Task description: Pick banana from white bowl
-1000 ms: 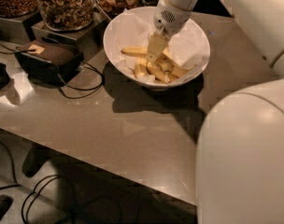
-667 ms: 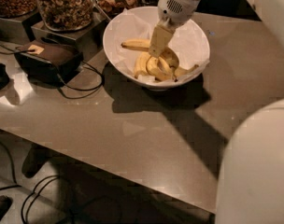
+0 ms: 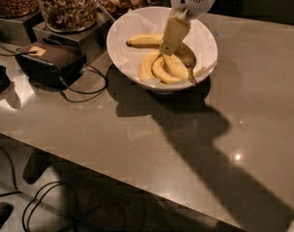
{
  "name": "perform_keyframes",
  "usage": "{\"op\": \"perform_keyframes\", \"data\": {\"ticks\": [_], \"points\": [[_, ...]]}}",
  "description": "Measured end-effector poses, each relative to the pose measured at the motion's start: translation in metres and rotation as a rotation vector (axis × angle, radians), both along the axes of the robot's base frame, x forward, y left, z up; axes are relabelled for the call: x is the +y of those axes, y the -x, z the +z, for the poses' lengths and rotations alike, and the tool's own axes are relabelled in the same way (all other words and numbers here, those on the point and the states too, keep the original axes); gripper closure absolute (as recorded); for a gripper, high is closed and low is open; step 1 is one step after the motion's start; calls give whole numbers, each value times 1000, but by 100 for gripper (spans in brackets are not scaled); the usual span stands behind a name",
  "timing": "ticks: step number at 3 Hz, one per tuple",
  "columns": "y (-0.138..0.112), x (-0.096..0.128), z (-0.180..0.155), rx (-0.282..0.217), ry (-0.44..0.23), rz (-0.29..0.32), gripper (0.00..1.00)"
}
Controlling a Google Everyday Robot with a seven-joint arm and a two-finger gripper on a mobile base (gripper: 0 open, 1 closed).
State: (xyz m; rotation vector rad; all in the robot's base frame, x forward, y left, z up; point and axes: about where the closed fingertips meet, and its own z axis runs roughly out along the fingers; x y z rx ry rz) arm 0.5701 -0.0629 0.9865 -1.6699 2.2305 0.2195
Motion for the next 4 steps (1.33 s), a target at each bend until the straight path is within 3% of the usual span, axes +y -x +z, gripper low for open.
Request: {"op": "perform_keyframes", "data": {"ticks": [1,2,4], "points": [[-2,2,1,-9,-4,1,100],[14,-4,7,1,56,-32,100],[74,-29,-4,90,74,-142,100]]}}
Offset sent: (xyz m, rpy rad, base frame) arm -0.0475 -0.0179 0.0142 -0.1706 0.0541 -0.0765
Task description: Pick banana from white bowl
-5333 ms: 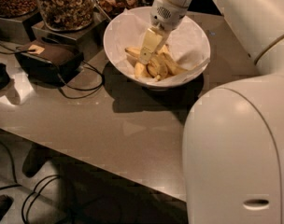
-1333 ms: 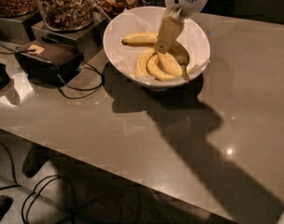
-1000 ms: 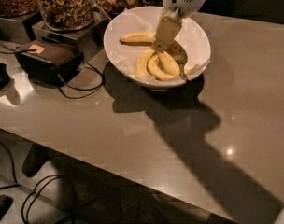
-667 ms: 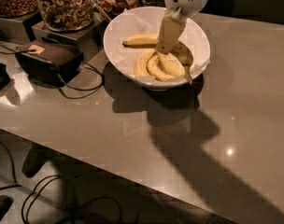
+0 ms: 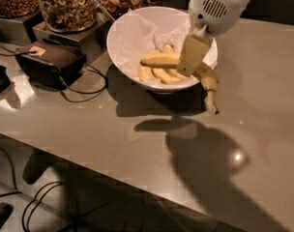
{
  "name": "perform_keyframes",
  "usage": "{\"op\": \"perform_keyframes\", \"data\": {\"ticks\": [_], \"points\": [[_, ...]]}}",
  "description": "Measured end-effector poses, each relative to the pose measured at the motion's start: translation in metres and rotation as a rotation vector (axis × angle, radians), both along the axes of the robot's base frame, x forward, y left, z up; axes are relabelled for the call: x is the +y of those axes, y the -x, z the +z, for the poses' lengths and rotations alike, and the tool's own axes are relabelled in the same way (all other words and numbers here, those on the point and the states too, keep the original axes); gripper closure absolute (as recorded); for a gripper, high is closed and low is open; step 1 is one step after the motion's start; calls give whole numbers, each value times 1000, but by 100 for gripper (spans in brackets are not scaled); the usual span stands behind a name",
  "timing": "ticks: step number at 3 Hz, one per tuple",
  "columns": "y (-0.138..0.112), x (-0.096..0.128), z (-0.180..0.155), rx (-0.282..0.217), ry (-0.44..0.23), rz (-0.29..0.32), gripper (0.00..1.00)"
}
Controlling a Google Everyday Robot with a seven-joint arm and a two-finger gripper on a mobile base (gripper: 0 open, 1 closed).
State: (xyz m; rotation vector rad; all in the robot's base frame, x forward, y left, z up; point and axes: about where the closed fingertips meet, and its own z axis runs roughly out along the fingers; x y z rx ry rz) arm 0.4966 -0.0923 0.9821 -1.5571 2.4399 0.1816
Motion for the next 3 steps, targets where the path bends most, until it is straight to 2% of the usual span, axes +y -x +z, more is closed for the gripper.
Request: {"op": "perform_keyframes", "data": {"ticks": [2,3], "points": [[45,-26,-32,122,-17,-93,100],[39,-23,-32,102,-25,-94,100]]}}
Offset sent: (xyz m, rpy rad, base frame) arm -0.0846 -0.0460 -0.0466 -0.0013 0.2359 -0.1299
